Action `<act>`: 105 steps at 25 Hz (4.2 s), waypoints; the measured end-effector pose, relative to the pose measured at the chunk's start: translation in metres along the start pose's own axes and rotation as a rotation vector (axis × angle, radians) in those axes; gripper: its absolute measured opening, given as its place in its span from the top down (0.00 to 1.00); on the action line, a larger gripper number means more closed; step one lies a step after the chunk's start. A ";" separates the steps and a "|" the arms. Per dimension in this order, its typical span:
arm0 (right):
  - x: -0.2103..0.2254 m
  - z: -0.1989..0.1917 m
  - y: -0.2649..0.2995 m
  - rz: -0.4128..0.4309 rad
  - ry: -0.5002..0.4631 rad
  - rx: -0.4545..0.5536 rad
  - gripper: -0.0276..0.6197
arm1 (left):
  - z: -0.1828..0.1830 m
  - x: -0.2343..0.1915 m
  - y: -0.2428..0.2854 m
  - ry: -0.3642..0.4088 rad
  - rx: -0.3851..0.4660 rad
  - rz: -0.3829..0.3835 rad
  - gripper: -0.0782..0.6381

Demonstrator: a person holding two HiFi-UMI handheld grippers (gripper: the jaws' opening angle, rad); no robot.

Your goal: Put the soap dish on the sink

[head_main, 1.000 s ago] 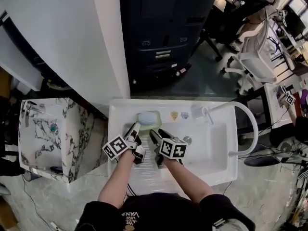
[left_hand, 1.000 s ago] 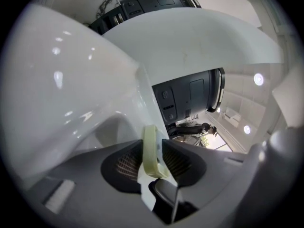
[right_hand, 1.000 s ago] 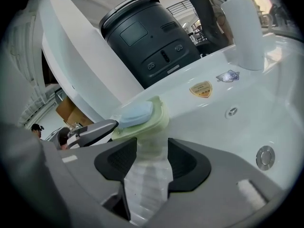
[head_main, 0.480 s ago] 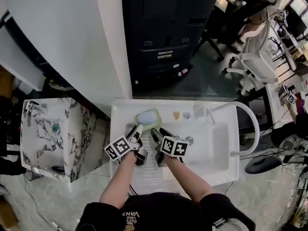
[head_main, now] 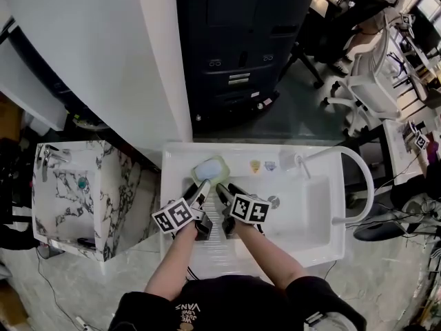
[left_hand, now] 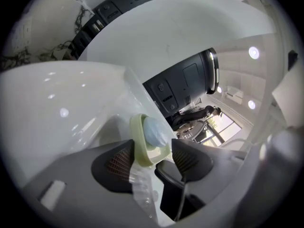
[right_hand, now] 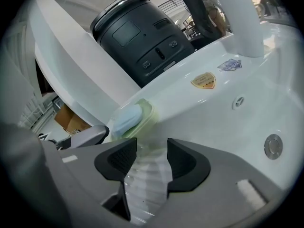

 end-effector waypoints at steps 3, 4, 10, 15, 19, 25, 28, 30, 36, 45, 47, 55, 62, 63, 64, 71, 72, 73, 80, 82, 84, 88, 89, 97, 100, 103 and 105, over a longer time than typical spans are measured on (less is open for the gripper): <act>-0.001 0.000 0.001 0.006 0.011 -0.001 0.66 | -0.002 0.002 -0.001 0.100 -0.055 0.034 0.51; -0.002 0.000 0.001 0.006 0.015 -0.001 0.66 | -0.003 0.002 -0.001 0.130 -0.076 0.044 0.49; 0.001 0.001 0.002 -0.004 0.021 -0.006 0.66 | -0.006 0.005 0.000 0.247 -0.171 0.066 0.46; 0.006 0.004 0.001 0.000 0.008 -0.005 0.66 | -0.012 0.007 0.002 0.321 -0.247 0.069 0.46; 0.007 0.004 0.001 0.006 0.003 -0.008 0.66 | -0.014 0.006 0.003 0.377 -0.284 0.093 0.46; 0.008 0.004 0.001 0.018 0.001 -0.018 0.66 | -0.016 0.007 0.005 0.448 -0.310 0.158 0.46; 0.008 0.004 0.001 0.022 0.003 -0.019 0.66 | -0.014 0.008 0.005 0.469 -0.316 0.192 0.47; 0.008 0.005 0.000 0.023 0.004 -0.019 0.66 | -0.013 0.009 0.005 0.491 -0.326 0.207 0.50; 0.009 0.007 0.000 0.037 0.010 -0.017 0.66 | -0.011 0.012 0.009 0.543 -0.350 0.236 0.50; 0.008 0.009 -0.001 0.061 0.023 -0.017 0.66 | -0.010 0.015 0.010 0.569 -0.345 0.260 0.50; 0.008 0.010 -0.001 0.064 0.021 -0.016 0.66 | -0.010 0.017 0.010 0.581 -0.345 0.265 0.50; 0.007 0.010 -0.002 0.079 0.022 -0.018 0.66 | -0.009 0.020 0.009 0.611 -0.340 0.279 0.50; 0.005 0.010 -0.002 0.086 0.022 -0.022 0.67 | -0.009 0.020 0.012 0.620 -0.341 0.288 0.50; 0.005 0.010 -0.002 0.087 0.022 -0.021 0.66 | -0.009 0.020 0.013 0.629 -0.341 0.292 0.50; 0.005 0.011 -0.002 0.090 0.022 -0.020 0.67 | -0.009 0.021 0.014 0.640 -0.341 0.296 0.50; 0.006 0.012 -0.002 0.102 0.026 -0.015 0.67 | -0.009 0.021 0.018 0.678 -0.354 0.311 0.50; 0.006 0.013 -0.002 0.104 0.027 -0.014 0.67 | -0.009 0.021 0.019 0.680 -0.355 0.310 0.49; 0.006 0.014 -0.003 0.107 0.029 -0.011 0.67 | -0.009 0.021 0.019 0.683 -0.356 0.310 0.49; 0.008 0.017 -0.005 0.121 0.032 0.004 0.67 | -0.008 0.023 0.021 0.696 -0.359 0.300 0.49; 0.009 0.019 -0.006 0.121 0.029 0.010 0.67 | -0.008 0.026 0.022 0.710 -0.357 0.296 0.49; 0.011 0.019 -0.007 0.120 0.023 0.013 0.67 | -0.007 0.027 0.023 0.720 -0.358 0.290 0.49; 0.011 0.020 -0.008 0.131 0.028 0.022 0.67 | -0.006 0.028 0.024 0.726 -0.358 0.289 0.49; 0.010 0.021 -0.008 0.136 0.032 0.029 0.67 | -0.005 0.028 0.024 0.725 -0.353 0.290 0.49; 0.009 0.021 -0.007 0.145 0.065 0.024 0.67 | 0.008 0.027 0.032 0.710 -0.304 0.277 0.49; 0.008 0.021 -0.007 0.149 0.064 0.023 0.67 | 0.008 0.027 0.033 0.704 -0.302 0.275 0.49; 0.009 0.022 -0.008 0.144 0.057 0.024 0.67 | 0.009 0.028 0.036 0.703 -0.301 0.265 0.49; 0.011 0.022 -0.008 0.138 0.054 0.026 0.67 | 0.011 0.028 0.038 0.706 -0.304 0.256 0.49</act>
Point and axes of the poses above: the fingertips, and each gripper's own axes: y forward along the fingers, x to its right, z out of its top, the point moved 8 cm from there along -y, backward along the fingers, and after that the axes turned 11 degrees about -z, right-handed, at the moved point
